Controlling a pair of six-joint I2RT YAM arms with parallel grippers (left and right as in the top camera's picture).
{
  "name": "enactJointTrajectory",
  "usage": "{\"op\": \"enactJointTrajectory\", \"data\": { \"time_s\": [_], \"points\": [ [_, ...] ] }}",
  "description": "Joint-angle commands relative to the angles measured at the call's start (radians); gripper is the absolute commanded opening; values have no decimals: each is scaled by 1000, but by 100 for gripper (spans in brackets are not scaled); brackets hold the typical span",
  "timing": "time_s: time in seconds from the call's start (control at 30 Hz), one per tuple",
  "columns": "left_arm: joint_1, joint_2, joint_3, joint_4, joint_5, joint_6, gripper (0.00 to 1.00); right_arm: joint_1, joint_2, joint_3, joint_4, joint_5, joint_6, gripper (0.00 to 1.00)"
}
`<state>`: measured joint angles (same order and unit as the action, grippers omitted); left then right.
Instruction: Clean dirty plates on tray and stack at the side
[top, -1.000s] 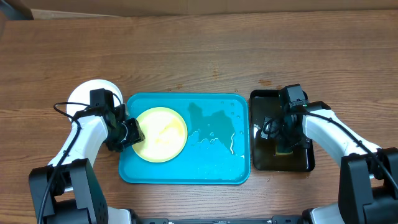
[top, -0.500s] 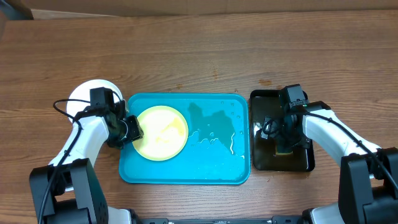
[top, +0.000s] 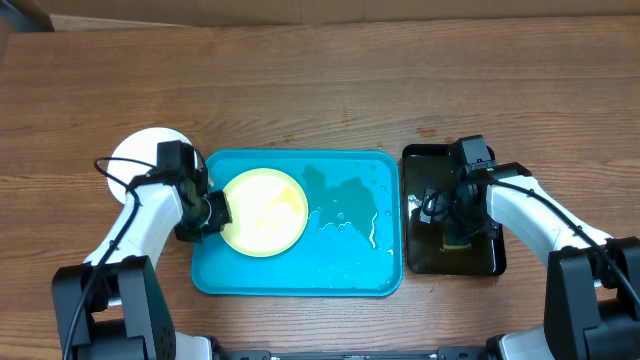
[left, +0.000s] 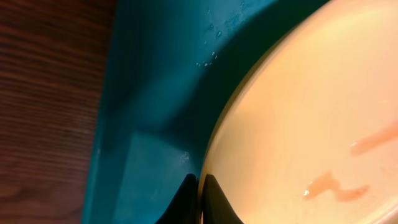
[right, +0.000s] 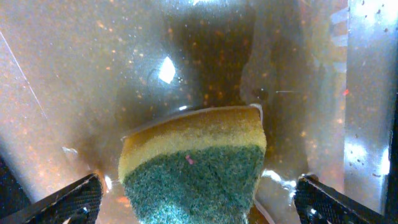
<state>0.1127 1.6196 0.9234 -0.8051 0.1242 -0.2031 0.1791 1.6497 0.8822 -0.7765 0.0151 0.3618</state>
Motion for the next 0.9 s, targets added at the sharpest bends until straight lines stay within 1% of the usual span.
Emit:
{"op": "enactJointTrajectory", "data": {
  "time_s": [0.0,0.1,0.23,0.3,0.37,0.53,0.7,0.8,0.83,0.87],
  "points": [
    [-2,-13,145,-74,-27,-11,4,4,6,-5,6,10,-3,100],
    [-9,-34,257,-160,-27,-15,4,4,6,-5,6,10,-3,100],
    [-68,-79,378,-223,-40,-14,4,4,6,-5,6,10,-3,100],
    [-121,-105,423,-240,-86,-31,4,4,6,-5,6,10,-3,100],
    [-187,-129,455,-246,-177,-53,4,4,6,-5,6,10,-3,100],
    [-409,-169,484,-235,-492,-83,4,4,6,-5,6,10,-3,100],
    [-716,-159,477,-238,-917,-97,4,4,6,-5,6,10,-3,100],
    [-886,-142,477,-238,-1139,-97,4,4,6,-5,6,10,-3,100],
    [-919,-138,477,-238,-1189,-97,4,4,6,-5,6,10,-3,100],
    [-985,-132,477,-237,-1295,-97,4,4,6,-5,6,10,-3,100]
  ]
}}
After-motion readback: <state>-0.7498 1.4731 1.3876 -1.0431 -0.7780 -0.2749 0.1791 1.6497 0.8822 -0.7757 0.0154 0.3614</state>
